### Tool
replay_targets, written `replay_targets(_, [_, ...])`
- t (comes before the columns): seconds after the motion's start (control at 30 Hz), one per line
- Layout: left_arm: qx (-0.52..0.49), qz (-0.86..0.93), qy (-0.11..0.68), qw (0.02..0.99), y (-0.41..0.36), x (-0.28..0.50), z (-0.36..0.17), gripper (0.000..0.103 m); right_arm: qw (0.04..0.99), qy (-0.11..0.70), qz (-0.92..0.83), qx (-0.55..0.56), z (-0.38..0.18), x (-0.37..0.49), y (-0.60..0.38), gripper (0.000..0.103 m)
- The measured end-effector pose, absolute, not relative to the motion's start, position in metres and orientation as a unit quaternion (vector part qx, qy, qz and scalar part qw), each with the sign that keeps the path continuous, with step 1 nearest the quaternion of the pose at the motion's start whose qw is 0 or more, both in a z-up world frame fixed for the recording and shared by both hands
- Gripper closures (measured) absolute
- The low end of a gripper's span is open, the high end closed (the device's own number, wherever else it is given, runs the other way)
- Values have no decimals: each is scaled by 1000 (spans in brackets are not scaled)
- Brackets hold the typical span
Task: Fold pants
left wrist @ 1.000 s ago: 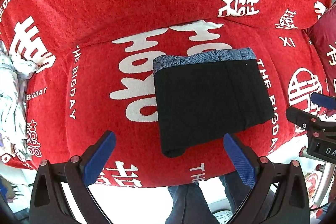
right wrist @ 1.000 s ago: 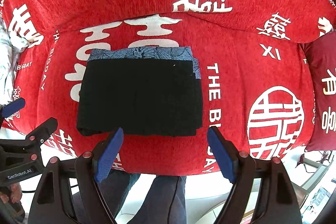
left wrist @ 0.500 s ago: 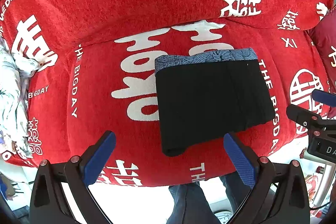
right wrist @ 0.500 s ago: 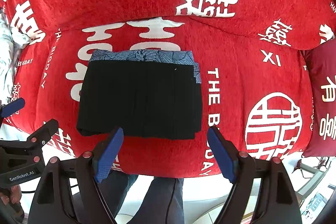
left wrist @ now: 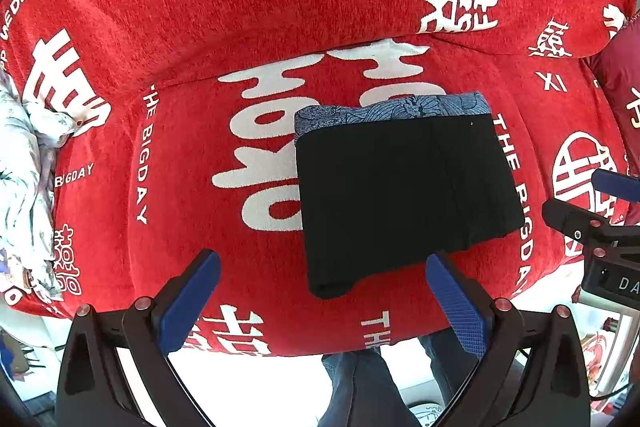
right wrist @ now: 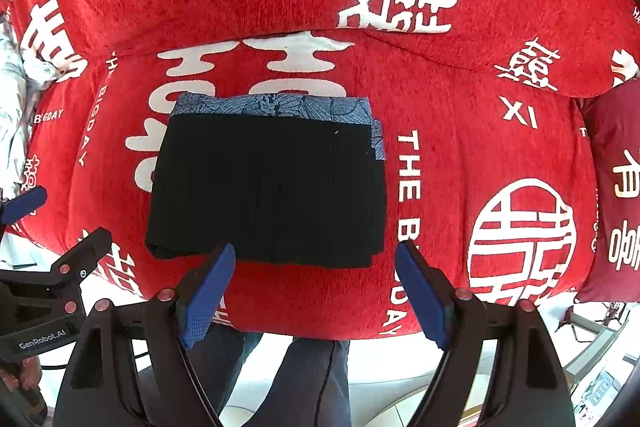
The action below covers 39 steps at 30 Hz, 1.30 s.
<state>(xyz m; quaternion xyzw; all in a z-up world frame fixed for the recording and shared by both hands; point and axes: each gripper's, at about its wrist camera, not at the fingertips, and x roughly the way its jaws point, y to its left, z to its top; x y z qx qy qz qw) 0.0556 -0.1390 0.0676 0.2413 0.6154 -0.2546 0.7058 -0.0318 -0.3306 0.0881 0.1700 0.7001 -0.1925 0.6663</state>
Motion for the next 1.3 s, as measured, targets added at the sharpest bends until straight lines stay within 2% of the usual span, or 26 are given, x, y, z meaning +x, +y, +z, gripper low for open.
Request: replay_targets(1.3, [233, -271, 605, 711, -143, 55, 66, 0, 650, 713, -198, 174, 74, -34, -330, 19])
